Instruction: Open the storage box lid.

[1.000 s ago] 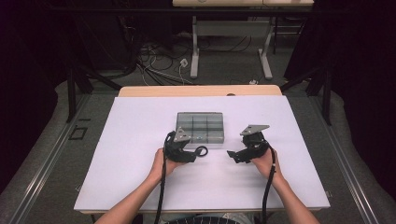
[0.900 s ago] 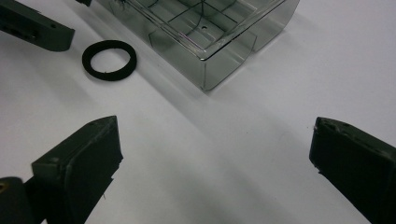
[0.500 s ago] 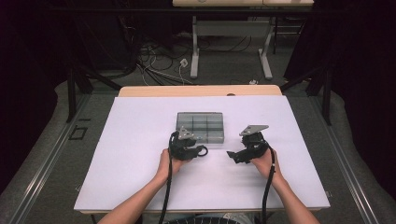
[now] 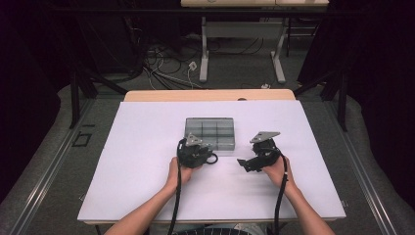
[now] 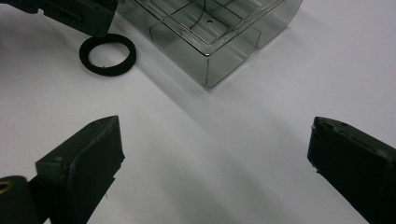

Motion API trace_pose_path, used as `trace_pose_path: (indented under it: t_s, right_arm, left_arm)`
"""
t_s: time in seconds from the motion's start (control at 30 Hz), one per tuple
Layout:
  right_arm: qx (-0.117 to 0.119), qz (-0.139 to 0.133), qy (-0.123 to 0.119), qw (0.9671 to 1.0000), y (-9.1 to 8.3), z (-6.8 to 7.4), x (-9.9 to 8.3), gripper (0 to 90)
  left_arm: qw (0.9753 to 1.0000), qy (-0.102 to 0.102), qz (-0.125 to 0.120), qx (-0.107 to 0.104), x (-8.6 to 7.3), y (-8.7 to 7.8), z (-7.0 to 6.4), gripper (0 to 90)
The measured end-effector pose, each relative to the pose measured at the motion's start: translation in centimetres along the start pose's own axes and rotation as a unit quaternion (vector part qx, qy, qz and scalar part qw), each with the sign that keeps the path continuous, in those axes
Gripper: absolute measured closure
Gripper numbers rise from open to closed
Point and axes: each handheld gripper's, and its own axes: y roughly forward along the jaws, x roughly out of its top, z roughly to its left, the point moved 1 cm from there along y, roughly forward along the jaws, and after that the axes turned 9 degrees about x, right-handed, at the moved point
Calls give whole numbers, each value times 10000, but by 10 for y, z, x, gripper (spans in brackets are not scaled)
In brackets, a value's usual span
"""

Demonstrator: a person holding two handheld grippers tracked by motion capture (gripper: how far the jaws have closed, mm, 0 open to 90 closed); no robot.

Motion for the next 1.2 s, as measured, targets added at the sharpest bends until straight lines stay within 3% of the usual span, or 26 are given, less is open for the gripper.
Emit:
trace_pose_path:
  t_s: [0.13, 0.4, 0.73, 1.2]
  right_arm:
    - [4, 56, -26, 10000, 0, 0, 1, 38]
    - [-23, 34, -26, 10000, -1, 0, 0, 39]
    - [-37, 61, -14, 10000, 1, -1, 0, 39]
    - [-59, 82, -12, 9999, 1, -2, 0, 39]
  left_arm:
    - [9998, -182, -50, 15, -1, -1, 3, 766]
    - [9997, -172, -141, 49, -1, -1, 4, 785]
    - [9990, -395, -198, -18, -3, 0, 7, 847]
    - [9988, -429, -237, -86, -5, 0, 9, 861]
